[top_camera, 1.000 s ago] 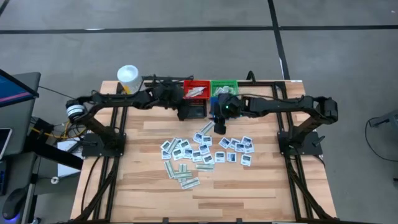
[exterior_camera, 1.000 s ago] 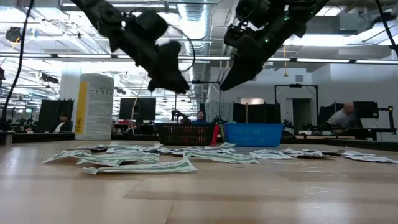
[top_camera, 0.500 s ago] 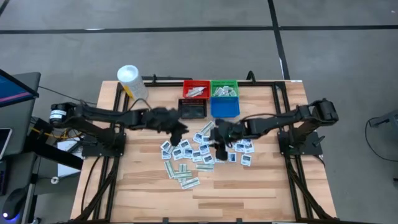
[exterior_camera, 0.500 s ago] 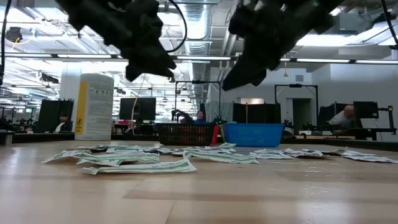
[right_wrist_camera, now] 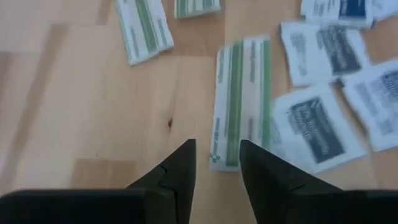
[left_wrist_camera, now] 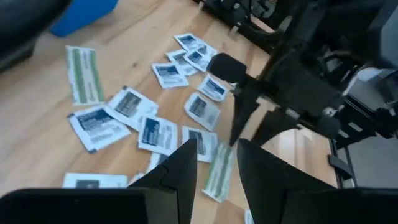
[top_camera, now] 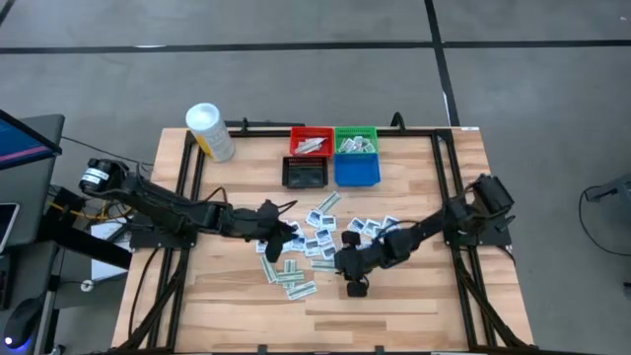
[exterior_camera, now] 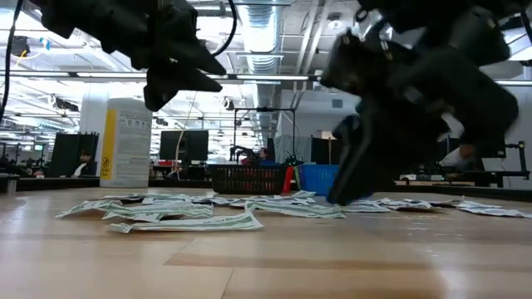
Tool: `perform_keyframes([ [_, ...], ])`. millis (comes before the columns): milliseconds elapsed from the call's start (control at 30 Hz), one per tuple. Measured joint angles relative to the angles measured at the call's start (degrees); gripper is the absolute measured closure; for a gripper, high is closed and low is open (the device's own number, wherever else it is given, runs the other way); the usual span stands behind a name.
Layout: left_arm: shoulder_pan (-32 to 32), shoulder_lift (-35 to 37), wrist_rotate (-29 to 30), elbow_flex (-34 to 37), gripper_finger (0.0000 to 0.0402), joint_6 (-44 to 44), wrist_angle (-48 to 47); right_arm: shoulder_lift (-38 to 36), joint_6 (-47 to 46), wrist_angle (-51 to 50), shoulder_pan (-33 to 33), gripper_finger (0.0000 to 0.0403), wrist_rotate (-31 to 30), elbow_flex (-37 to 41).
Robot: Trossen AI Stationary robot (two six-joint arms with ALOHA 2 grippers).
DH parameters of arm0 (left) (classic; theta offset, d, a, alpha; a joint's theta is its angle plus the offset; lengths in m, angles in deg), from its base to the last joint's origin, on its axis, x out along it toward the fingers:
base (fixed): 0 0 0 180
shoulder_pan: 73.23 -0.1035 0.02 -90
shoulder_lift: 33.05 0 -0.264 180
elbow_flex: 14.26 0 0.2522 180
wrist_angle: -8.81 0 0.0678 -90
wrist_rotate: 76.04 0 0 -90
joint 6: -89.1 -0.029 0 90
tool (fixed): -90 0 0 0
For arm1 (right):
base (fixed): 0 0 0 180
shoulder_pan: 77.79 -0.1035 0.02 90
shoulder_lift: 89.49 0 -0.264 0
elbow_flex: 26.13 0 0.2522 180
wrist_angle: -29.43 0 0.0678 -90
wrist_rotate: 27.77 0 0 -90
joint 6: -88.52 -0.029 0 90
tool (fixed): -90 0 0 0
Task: Pick & Place First Aid Supplies
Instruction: Put the bandage into the red basket
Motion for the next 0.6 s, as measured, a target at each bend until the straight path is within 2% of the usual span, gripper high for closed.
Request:
perform_keyframes([
  [233, 2.6, 0.0, 2.06, 0.0, 0.0287, 1.16, 0.8, 2.69, -1.95, -0.03, -3.06, 0.0284, -6.39, -0.14],
  [467, 3.82, 0.0, 4.09, 0.0, 0.0287, 1.37, 0.98, 2.66, -1.73, -1.82, -2.84, 0.0287, -6.11, -0.3],
  [600, 3.84, 0.0, 4.09, -0.02, 0.0287, 2.24, 1.09, 2.51, -1.69, -4.36, -2.82, 0.0313, -6.04, -0.41],
])
